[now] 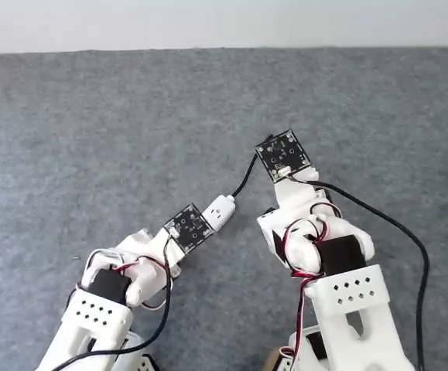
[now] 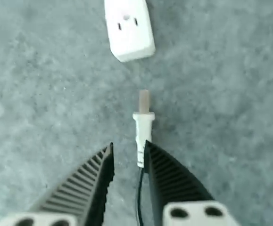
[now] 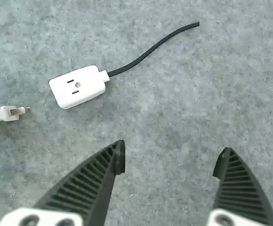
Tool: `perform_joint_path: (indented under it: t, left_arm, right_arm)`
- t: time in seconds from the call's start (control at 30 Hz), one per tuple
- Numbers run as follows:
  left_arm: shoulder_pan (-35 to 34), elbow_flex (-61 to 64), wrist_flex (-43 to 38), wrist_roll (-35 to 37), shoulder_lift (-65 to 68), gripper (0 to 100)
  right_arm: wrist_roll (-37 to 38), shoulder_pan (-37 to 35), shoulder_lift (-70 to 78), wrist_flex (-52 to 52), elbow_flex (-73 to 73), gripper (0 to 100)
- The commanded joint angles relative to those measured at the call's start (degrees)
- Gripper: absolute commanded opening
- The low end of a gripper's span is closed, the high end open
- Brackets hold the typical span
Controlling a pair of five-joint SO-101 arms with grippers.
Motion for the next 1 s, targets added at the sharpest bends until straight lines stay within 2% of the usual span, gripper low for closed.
perform_joint_path:
  t: [0.0, 0.17, 0.4, 0.6, 0.97]
  left_arm:
    - [-0.44, -0.04, -1.41, -1.23, -0.53, 10]
    - [-0.53, -0.4, -1.85, -1.58, 2.2, 10]
    - [-2.11, -7.34, -6.95, -1.32, 20.13, 10]
    - [-4.13, -14.11, -6.68, -1.32, 31.74, 10]
    - [-4.04, -14.64, -3.96, -1.93, 32.62, 10]
  right_arm:
    - [0.62, 0.57, -0.31, -0.48, -0.44, 31.4]
    - [0.53, 0.57, -0.31, -0.4, -0.44, 31.4]
    - [0.44, 0.57, -0.31, -0.13, -0.44, 31.4]
    - [0.44, 0.57, -0.31, -0.04, -0.35, 31.4]
    - [0.44, 0.57, -0.31, -0.22, -0.26, 31.4]
